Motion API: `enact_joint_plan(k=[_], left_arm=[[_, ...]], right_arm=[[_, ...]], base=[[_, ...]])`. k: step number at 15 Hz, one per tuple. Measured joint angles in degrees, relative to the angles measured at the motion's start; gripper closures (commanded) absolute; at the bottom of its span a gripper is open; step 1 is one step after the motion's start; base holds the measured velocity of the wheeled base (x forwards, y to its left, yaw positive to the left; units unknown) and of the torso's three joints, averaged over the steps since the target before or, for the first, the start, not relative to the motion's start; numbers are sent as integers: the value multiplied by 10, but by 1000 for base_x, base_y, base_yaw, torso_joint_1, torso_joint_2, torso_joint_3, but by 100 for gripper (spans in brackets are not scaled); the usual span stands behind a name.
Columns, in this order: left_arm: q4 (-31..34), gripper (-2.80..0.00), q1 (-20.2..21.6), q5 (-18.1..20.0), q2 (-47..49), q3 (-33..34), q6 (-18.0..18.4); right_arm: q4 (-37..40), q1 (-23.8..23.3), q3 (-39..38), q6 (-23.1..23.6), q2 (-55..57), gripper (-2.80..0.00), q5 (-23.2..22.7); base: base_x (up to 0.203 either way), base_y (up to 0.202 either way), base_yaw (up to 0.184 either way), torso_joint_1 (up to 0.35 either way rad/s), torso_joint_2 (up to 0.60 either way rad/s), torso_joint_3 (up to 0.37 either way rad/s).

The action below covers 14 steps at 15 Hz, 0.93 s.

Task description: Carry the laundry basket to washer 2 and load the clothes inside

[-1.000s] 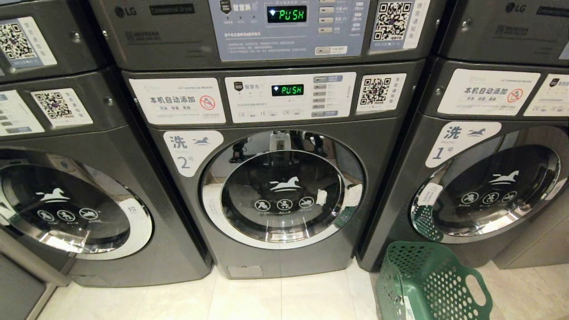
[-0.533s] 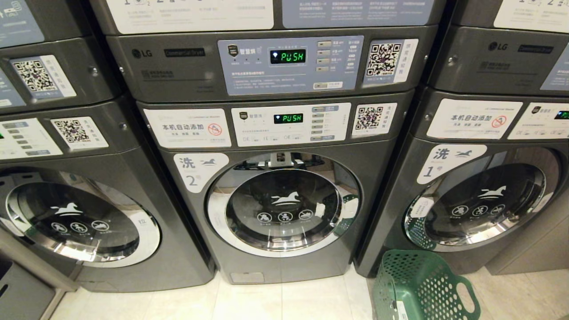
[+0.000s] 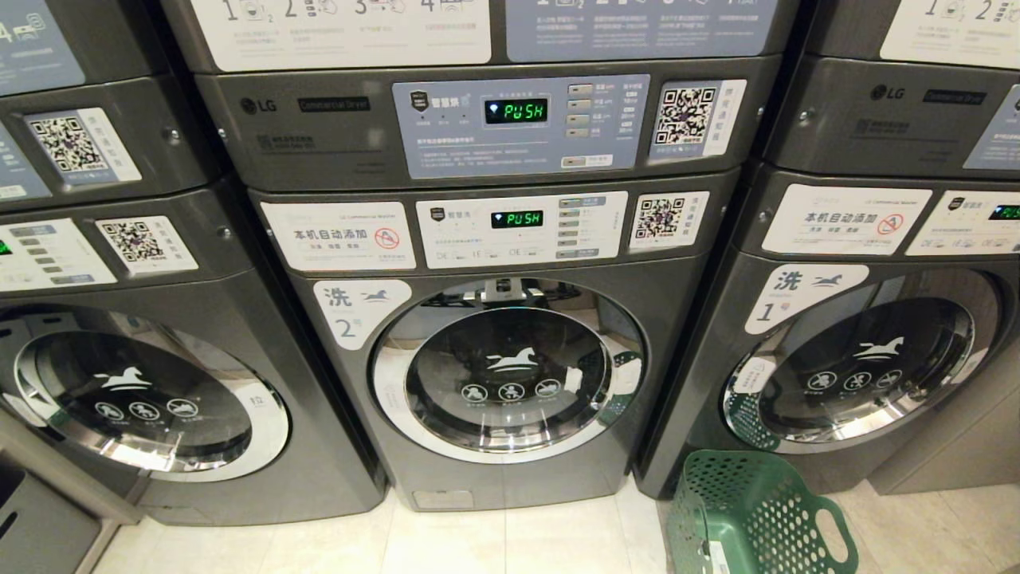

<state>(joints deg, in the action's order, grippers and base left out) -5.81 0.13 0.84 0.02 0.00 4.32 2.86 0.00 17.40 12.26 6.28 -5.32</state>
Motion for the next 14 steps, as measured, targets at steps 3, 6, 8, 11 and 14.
enact_joint_plan(k=[3, 6, 8, 11, 14], left_arm=[[-1, 0, 0, -7, 0, 0, -34], [-2, 0, 0, -14, 0, 0, -49], [-2, 0, 0, -14, 0, 0, -49], [-2, 0, 0, -15, 0, 0, -49], [-2, 0, 0, -15, 0, 0, -49]], right_arm=[[2, 0, 130, 2, 169, 0, -78], [-50, 23, 210, 8, 382, 0, -155], [-124, 68, 244, 12, 523, 0, -161], [-292, 175, 268, 16, 709, 0, -120], [-485, 242, 271, 43, 820, 0, -71]], base=[[0, 0, 0, 0, 0, 0], [0, 0, 0, 0, 0, 0], [0, 0, 0, 0, 0, 0], [0, 0, 0, 0, 0, 0], [0, 0, 0, 0, 0, 0]])
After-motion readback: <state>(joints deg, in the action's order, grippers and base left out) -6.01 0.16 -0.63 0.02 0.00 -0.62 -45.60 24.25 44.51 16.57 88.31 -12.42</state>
